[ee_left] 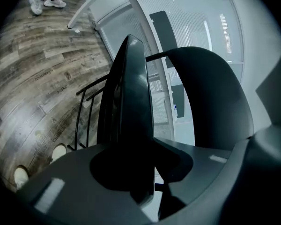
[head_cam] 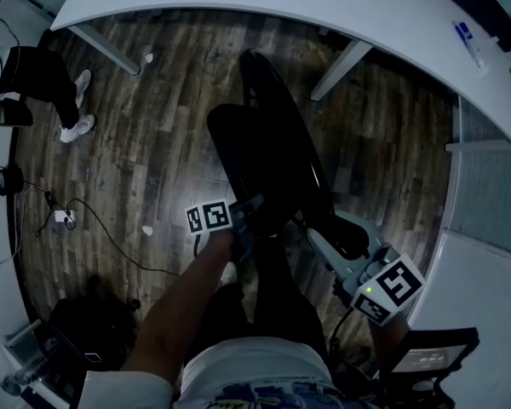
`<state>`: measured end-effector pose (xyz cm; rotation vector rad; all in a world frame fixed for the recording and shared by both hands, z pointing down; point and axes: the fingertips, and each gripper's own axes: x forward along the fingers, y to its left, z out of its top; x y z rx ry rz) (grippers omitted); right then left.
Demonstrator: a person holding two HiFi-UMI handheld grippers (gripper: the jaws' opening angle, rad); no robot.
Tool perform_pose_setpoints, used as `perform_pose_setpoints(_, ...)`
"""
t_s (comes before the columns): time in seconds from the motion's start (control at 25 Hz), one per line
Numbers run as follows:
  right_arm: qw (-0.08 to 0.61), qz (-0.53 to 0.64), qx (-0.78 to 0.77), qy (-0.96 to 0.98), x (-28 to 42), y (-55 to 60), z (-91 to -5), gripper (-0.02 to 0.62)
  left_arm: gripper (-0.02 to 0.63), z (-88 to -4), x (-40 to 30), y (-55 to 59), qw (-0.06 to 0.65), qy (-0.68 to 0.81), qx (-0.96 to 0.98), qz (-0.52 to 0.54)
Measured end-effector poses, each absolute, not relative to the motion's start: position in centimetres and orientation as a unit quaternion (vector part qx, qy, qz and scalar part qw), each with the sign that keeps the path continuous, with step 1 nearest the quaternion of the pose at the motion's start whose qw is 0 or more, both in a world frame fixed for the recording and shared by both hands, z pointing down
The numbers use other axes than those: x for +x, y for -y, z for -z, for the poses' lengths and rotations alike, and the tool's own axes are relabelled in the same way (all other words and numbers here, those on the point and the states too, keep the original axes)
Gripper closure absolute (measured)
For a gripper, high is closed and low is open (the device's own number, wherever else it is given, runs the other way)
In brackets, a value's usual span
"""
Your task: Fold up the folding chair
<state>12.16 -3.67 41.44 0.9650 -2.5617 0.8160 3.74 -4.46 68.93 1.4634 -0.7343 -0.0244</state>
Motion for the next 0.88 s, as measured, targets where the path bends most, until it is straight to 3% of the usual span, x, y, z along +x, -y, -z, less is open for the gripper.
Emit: perform_pose_setpoints(0.88,0.149,-0.281,0.318,0.893,14.2,5.8,-39.7,0.469,0.479,-66.0,12.2,8.8,0.684,0.390,0.611,-0.080)
